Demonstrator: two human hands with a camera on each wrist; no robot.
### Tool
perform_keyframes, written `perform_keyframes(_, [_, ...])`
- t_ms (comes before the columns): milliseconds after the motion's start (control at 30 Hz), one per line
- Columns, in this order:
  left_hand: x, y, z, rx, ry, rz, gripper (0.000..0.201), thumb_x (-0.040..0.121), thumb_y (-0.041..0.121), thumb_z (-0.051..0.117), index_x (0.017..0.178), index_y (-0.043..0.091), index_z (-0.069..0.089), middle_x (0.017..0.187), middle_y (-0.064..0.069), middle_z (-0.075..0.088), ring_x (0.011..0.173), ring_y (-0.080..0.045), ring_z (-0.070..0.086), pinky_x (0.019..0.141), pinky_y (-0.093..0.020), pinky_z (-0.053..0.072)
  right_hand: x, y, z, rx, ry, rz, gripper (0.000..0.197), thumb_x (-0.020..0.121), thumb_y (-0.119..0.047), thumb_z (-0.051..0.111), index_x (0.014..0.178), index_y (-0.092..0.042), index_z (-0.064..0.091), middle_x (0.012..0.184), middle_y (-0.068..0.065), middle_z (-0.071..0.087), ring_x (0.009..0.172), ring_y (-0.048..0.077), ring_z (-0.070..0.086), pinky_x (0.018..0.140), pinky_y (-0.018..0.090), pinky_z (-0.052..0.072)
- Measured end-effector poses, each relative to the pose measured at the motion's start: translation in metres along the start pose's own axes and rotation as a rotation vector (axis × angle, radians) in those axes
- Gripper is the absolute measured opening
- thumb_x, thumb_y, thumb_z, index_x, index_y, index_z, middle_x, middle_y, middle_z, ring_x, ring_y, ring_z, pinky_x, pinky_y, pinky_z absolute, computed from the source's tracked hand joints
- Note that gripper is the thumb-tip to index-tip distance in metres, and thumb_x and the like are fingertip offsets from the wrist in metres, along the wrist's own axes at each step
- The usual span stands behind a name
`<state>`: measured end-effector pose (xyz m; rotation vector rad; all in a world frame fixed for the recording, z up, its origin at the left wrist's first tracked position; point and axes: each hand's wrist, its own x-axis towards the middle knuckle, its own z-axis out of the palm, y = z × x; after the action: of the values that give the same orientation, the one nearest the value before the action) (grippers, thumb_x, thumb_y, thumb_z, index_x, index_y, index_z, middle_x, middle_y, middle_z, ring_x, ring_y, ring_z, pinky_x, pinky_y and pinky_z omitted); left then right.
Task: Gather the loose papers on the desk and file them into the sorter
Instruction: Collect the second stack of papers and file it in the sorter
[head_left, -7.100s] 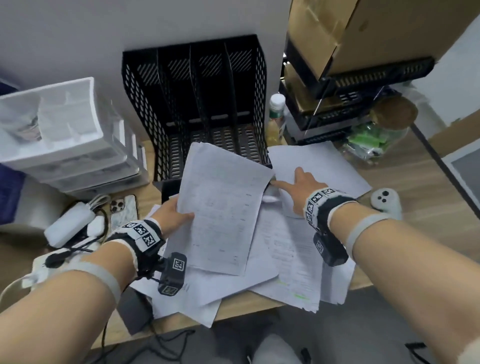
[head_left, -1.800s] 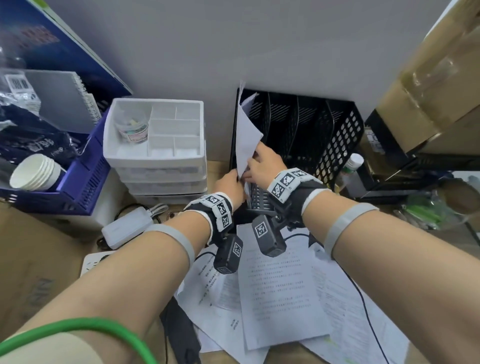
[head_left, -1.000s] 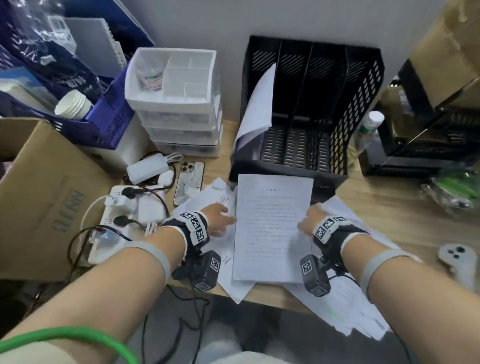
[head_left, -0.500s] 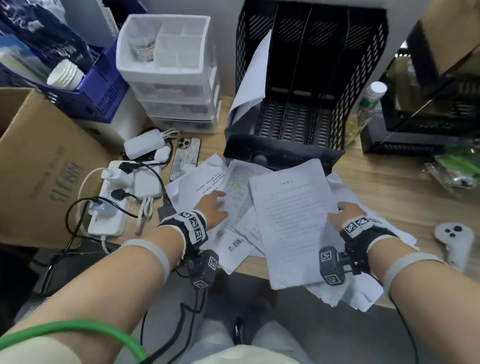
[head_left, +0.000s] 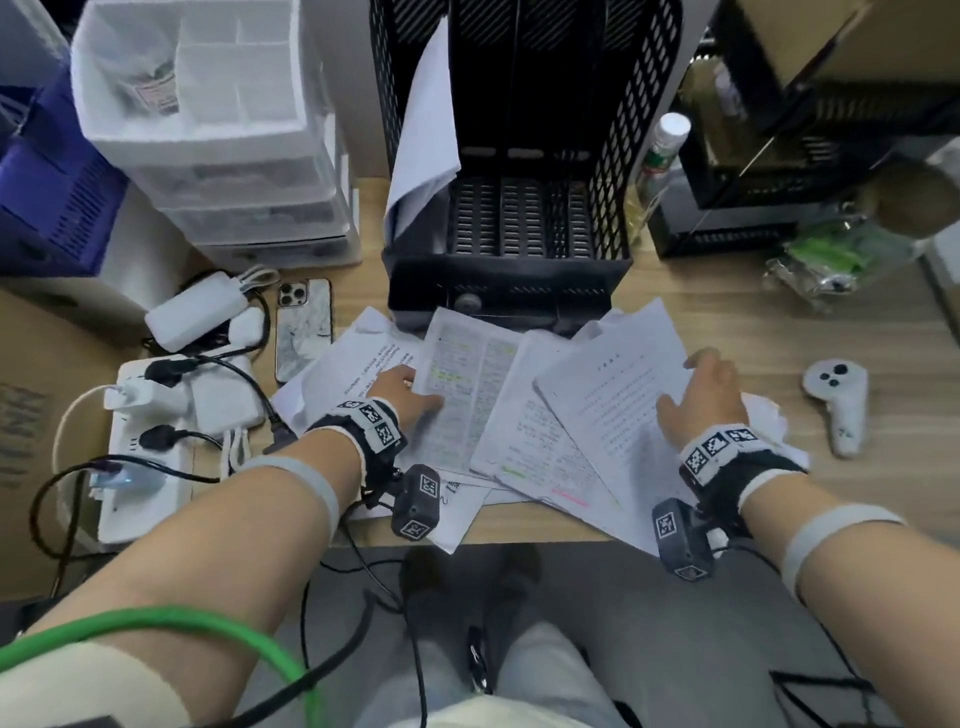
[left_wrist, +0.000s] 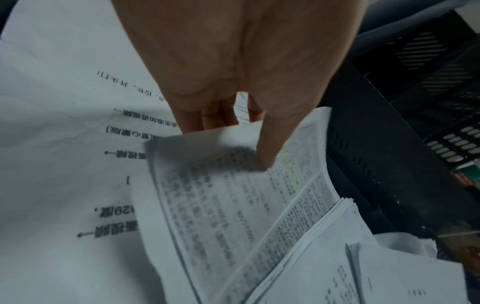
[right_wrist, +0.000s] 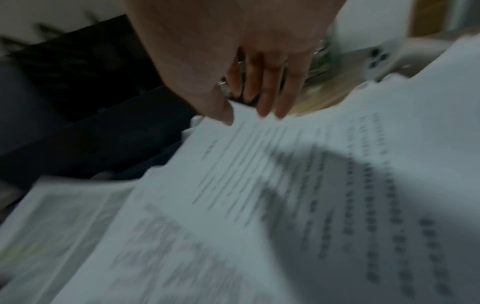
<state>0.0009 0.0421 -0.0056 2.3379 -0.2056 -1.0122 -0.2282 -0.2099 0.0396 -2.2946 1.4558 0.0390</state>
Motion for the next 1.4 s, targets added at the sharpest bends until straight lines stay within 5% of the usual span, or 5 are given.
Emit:
perform_keyframes(400, [-0.012, 0.005, -0.002, -0.042, -0.180, 0.099, 0.030, 0.094, 0.015, 0.064, 0.124, 0.009, 0.064, 0.121, -0.009, 0.071, 0.107, -0.029, 0.068, 0.097, -0.042, 0.055, -0.067, -0.051, 0.081, -0.514, -0.570, -0.412, 0.099, 0.076, -0.023, 0.066, 0.151, -0.026, 0.003, 0.163, 0.002, -0.008, 0.151, 0.027, -0.002, 0.112, 0.052, 0.034])
perform_keyframes(733, [-0.013, -0.010, -0.030, -0.055, -0.164, 0.085, 0.034, 0.090, 0.007, 0.061, 0.123, 0.016, 0.066, 0.125, -0.010, 0.070, 0.116, -0.031, 0.063, 0.107, -0.049, 0.048, -0.051, -0.042, 0.050, -0.539, -0.440, -0.271, 0.052, 0.087, -0.005, 0.051, 0.135, -0.022, 0.045, 0.127, 0.005, 0.048, 0.112, 0.026, 0.053, 0.080, 0.039, 0.050])
perform_keyframes(966, [-0.019, -0.020, -0.055, -0.174, -0.219, 0.105, 0.042, 0.082, -0.001, 0.063, 0.112, 0.028, 0.063, 0.126, -0.011, 0.069, 0.118, -0.034, 0.063, 0.105, -0.055, 0.048, -0.031, -0.075, -0.002, 0.029, -0.310, -0.137, 0.034, 0.095, -0.027, 0.055, 0.116, -0.001, 0.061, 0.111, 0.021, 0.067, 0.099, 0.038, 0.064, 0.082, 0.038, 0.052])
perform_keyframes(1166, [-0.043, 0.001, -0.079, -0.235, -0.174, 0.153, 0.054, 0.082, -0.019, 0.048, 0.100, 0.030, 0.065, 0.101, 0.001, 0.070, 0.110, -0.032, 0.064, 0.102, -0.051, 0.051, -0.035, -0.125, -0.045, 0.758, -0.317, -0.194, 0.086, 0.086, -0.004, 0.053, 0.146, -0.050, 0.014, 0.135, -0.005, 0.041, 0.096, 0.028, 0.061, 0.067, 0.047, 0.061])
perform_keyframes(1400, [-0.052, -0.008, -0.105, -0.377, -0.212, 0.100, 0.042, 0.091, -0.012, 0.045, 0.106, 0.019, 0.068, 0.116, -0.015, 0.070, 0.113, -0.038, 0.063, 0.101, -0.054, 0.050, -0.051, -0.170, -0.074, 1.026, -0.444, -0.136, 0.015, 0.088, -0.011, 0.069, 0.092, -0.014, 0.055, 0.106, 0.012, 0.067, 0.089, 0.027, 0.073, 0.081, 0.047, 0.060])
